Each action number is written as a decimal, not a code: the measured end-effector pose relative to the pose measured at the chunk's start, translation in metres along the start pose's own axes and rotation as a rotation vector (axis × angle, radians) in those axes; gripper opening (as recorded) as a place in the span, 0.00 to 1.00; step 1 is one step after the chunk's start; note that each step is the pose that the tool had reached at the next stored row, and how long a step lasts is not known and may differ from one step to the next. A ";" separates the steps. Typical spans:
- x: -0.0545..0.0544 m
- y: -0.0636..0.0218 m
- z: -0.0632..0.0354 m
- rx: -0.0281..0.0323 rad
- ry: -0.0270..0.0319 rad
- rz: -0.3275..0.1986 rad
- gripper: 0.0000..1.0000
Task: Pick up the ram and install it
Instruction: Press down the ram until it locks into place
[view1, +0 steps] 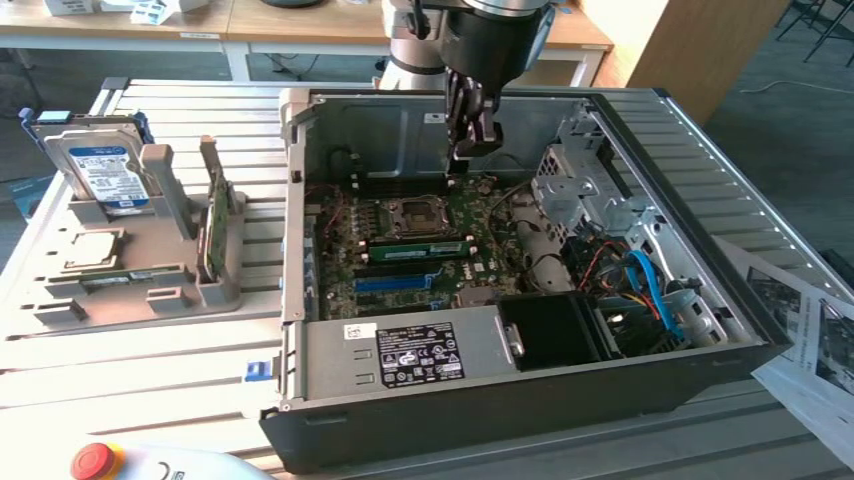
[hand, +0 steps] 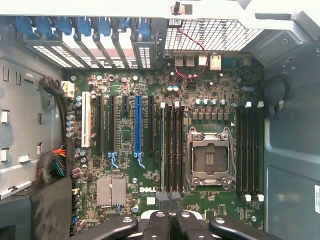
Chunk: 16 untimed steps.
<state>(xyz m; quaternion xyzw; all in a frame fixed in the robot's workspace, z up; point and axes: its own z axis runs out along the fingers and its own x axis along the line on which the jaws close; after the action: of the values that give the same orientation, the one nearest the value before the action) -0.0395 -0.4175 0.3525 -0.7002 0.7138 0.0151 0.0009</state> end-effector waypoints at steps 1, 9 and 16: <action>0.000 0.0000 0.0000 0.0000 0.0000 0.000 0.11; 0.000 0.0000 0.0000 0.0000 0.0000 0.000 0.11; 0.000 -0.0004 0.0000 -0.0001 0.0000 0.000 0.11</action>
<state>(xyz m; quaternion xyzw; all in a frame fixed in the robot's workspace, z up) -0.0391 -0.4175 0.3525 -0.7002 0.7138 0.0151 0.0008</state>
